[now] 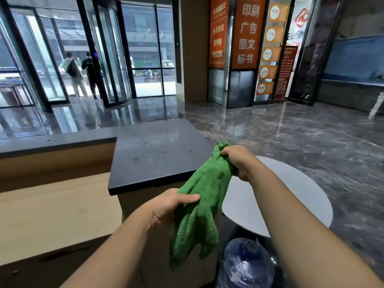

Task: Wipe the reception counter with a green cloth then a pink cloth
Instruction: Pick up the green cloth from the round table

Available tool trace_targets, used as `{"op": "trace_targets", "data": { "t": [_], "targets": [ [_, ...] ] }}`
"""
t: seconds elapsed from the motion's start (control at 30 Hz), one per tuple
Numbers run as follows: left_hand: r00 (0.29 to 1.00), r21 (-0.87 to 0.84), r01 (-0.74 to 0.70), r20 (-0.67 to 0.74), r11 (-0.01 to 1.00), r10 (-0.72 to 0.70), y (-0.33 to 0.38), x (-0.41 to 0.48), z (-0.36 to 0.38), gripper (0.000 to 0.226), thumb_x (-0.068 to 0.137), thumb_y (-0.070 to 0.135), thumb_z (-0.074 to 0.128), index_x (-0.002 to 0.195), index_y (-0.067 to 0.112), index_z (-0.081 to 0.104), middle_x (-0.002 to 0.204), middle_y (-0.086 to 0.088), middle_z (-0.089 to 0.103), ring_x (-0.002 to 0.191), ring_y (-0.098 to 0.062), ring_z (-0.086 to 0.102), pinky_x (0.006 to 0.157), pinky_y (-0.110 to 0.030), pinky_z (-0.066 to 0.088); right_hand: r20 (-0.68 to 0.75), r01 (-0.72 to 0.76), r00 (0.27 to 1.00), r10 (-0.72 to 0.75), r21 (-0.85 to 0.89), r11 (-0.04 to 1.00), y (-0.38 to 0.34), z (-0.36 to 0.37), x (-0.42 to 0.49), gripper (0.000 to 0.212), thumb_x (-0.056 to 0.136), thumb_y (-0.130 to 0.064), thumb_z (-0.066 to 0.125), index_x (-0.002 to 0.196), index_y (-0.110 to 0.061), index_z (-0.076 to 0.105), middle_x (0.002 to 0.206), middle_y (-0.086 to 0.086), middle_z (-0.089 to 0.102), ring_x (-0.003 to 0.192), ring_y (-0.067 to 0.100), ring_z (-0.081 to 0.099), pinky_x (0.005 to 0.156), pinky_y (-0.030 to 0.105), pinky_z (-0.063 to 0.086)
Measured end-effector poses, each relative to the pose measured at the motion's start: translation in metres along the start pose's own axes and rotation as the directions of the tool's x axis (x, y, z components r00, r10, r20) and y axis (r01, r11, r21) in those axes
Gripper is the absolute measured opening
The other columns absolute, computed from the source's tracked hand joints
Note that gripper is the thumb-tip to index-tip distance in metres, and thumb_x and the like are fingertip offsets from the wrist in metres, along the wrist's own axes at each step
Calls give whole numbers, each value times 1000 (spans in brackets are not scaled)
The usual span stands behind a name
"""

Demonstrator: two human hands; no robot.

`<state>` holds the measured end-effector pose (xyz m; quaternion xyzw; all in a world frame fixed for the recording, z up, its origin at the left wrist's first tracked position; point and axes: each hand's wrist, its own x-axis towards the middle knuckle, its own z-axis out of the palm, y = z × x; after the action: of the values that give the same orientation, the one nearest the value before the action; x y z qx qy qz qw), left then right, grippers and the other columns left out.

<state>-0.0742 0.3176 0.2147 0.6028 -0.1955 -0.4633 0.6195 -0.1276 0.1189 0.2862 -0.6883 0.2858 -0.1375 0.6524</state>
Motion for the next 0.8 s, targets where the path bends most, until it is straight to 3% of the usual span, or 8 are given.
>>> {"op": "trace_targets", "data": {
  "t": [0.1,0.23,0.3,0.4,0.5,0.67,0.73,0.8],
  "targets": [
    [995,28,30,-98,999,-27,-8,-35,-31,42,71,14,73,108,-3,68,101,-23,69,88,-32,67,98,-49,49,87,-15,996,29,-150,989,12,43,-4,15,88,-1,50,75,-9,50,83,18,53,75,26,52,67,35,42],
    [972,12,49,-229,999,-45,-17,-72,-66,47,67,18,78,108,-4,69,106,-25,67,92,-33,66,102,-51,45,229,29,972,51,-332,943,28,94,-12,13,95,-3,50,82,-3,52,69,8,49,56,15,43,34,16,32],
    [956,-7,53,-287,999,-53,-20,-88,-80,43,67,19,78,104,-1,71,105,-23,68,91,-32,66,101,-49,46,279,9,956,91,-337,941,39,119,-15,11,94,-2,50,83,-3,52,67,8,49,55,15,44,29,13,27],
    [919,-77,52,-386,996,-78,-23,-108,-97,40,68,18,76,102,-2,71,102,-23,69,88,-31,67,101,-48,46,344,-44,926,158,-316,948,60,159,-14,9,93,-8,53,92,0,57,72,10,56,58,19,51,42,15,39],
    [869,-153,14,-487,988,-87,-27,-127,-113,40,67,15,77,102,-3,71,104,-24,68,93,-33,65,104,-50,43,428,-141,864,265,-300,943,82,194,-12,39,95,-35,55,112,0,63,99,19,68,83,32,65,71,34,54],
    [774,-249,-73,-625,966,-103,-32,-144,-130,34,81,13,66,111,-3,66,106,-22,70,94,-33,67,98,-46,48,638,-430,589,496,-272,861,99,238,-32,50,96,-59,40,90,-14,61,79,8,61,77,24,58,76,33,54],
    [756,-288,-94,-644,953,-120,-36,-149,-139,38,83,13,65,117,-5,63,115,-25,66,104,-37,64,101,-49,45,694,-451,528,489,-259,854,101,253,-41,45,95,-57,44,83,-17,62,72,5,62,78,22,57,81,33,51],
    [754,-302,-79,-641,950,-141,-39,-154,-148,45,80,16,67,121,-4,62,119,-26,64,111,-40,61,103,-50,44,716,-431,551,429,-197,881,100,268,-44,26,96,-37,55,87,-14,65,76,7,66,74,22,59,73,32,49]
  ]
}}
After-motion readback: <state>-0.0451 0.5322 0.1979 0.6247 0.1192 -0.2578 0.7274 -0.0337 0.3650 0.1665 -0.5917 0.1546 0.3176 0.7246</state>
